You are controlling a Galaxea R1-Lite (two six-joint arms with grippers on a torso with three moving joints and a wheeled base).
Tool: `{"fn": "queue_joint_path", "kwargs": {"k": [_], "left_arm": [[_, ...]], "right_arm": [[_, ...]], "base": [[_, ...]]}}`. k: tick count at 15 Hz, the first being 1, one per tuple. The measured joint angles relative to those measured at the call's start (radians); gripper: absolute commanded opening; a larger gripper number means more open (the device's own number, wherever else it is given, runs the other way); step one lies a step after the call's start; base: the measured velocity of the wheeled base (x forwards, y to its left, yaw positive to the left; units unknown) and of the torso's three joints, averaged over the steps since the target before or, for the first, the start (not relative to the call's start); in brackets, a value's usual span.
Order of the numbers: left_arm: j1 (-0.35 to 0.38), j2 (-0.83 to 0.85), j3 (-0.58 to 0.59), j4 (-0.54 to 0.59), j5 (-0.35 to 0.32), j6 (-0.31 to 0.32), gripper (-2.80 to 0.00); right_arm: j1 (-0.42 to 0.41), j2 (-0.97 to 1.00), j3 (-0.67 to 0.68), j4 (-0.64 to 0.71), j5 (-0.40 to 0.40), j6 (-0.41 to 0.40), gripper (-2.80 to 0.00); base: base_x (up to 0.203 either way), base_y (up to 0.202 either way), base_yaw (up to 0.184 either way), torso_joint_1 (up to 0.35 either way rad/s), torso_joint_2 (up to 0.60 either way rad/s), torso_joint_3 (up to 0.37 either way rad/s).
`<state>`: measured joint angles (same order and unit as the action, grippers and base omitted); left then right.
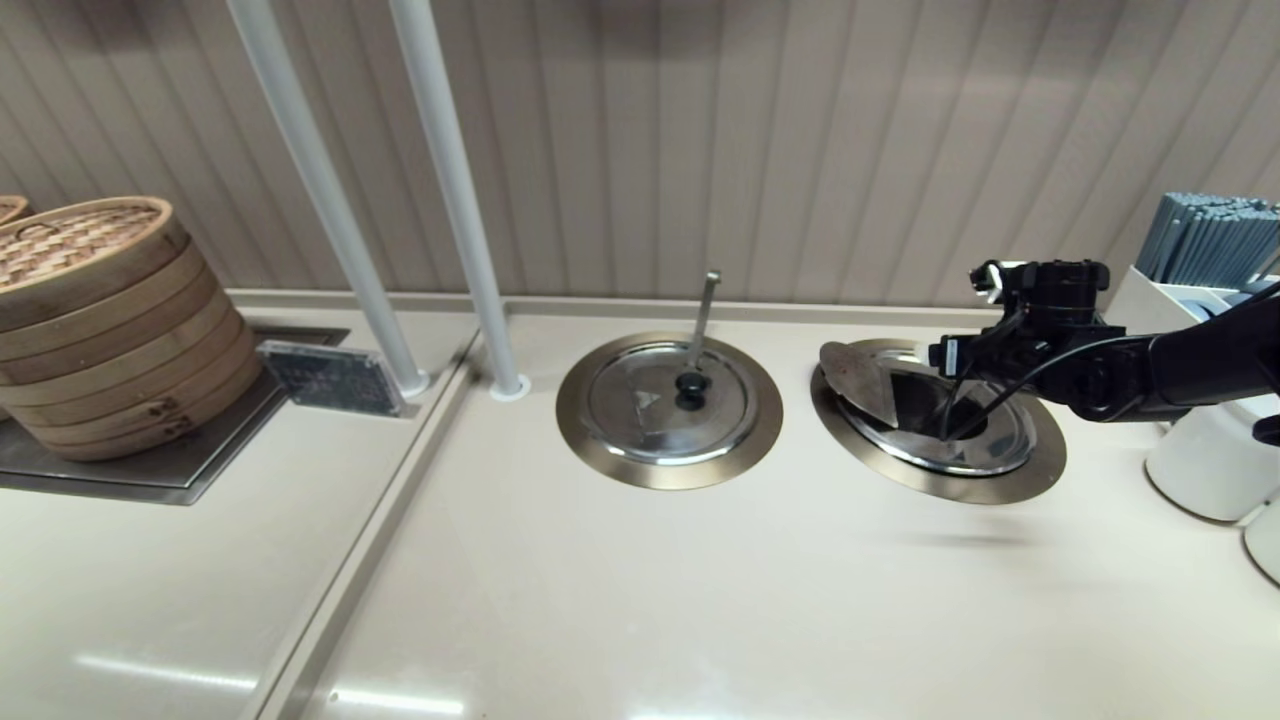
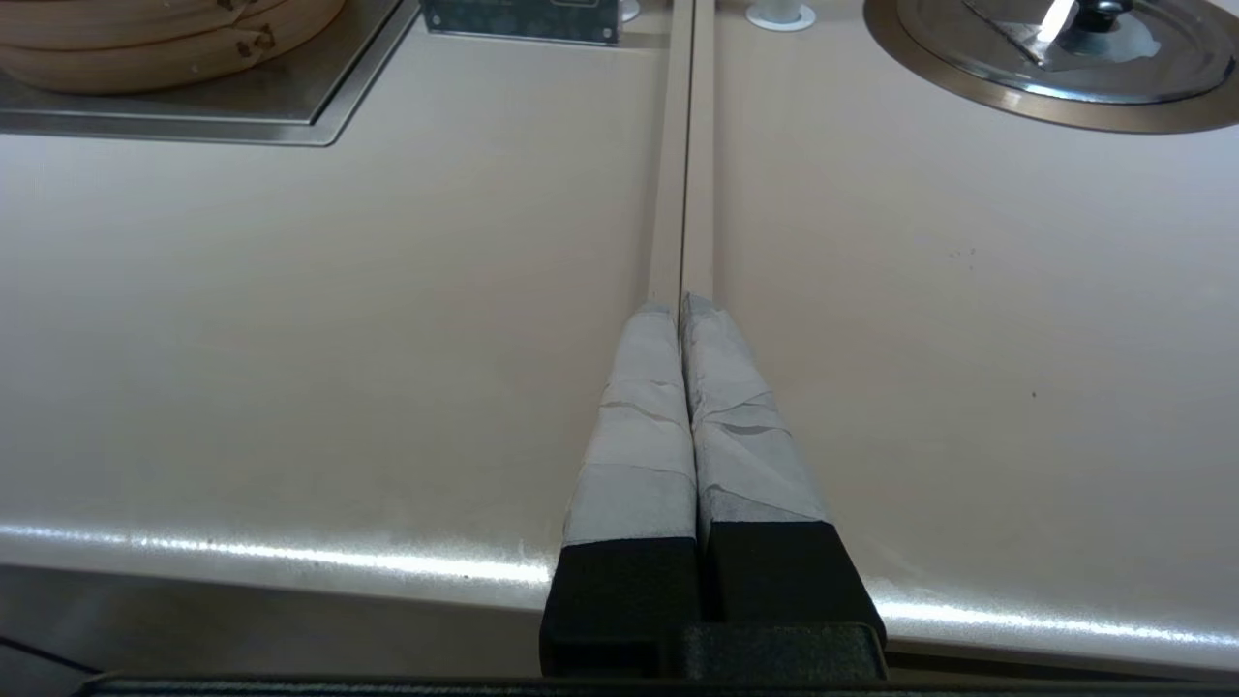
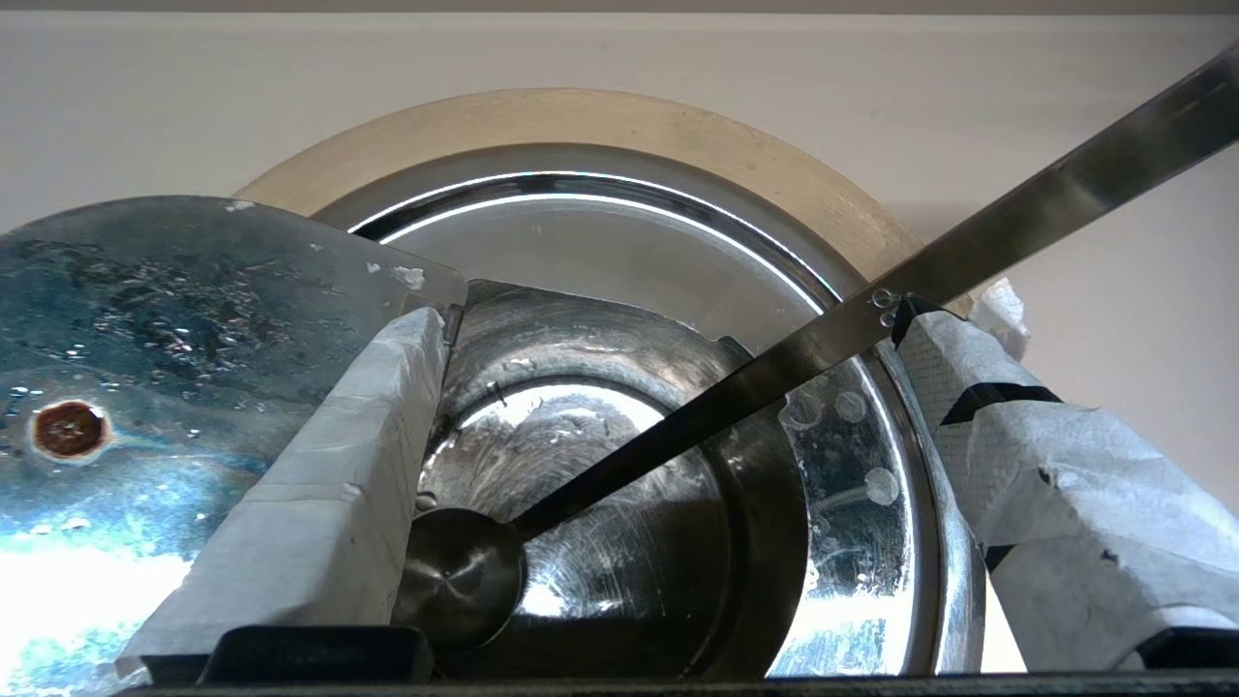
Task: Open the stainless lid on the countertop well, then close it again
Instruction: Stir with a spoon, then close the lid
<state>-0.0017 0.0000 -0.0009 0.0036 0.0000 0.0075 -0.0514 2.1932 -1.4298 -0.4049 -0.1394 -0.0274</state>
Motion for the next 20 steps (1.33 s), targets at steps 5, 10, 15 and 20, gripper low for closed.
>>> {"fn": "queue_joint_path", "kwargs": {"k": [5, 10, 15, 20], "left_arm": [[0.000, 0.000, 0.000, 0.000, 0.000, 0.000, -2.80], [0.000, 0.000, 0.000, 0.000, 0.000, 0.000, -2.80], [0.000, 0.000, 0.000, 0.000, 0.000, 0.000, -2.80], [0.000, 0.000, 0.000, 0.000, 0.000, 0.000, -2.80]], "right_arm": [[0.067, -0.128, 0.125, -0.013, 0.068, 0.030, 0.00], [0.256, -0.261, 0.396, -0.216, -0.071, -0.158, 0.00], [0.327, -0.199, 0.497, -0.465, -0.197, -0.327, 0.00], [0.366, -0.128, 0.528, -0.524, -0.207, -0.349, 0.00]], "base": [[0.000, 0.000, 0.000, 0.000, 0.00, 0.000], [0.000, 0.000, 0.000, 0.000, 0.00, 0.000], [0.000, 0.000, 0.000, 0.000, 0.00, 0.000], [0.000, 0.000, 0.000, 0.000, 0.00, 0.000]]}}
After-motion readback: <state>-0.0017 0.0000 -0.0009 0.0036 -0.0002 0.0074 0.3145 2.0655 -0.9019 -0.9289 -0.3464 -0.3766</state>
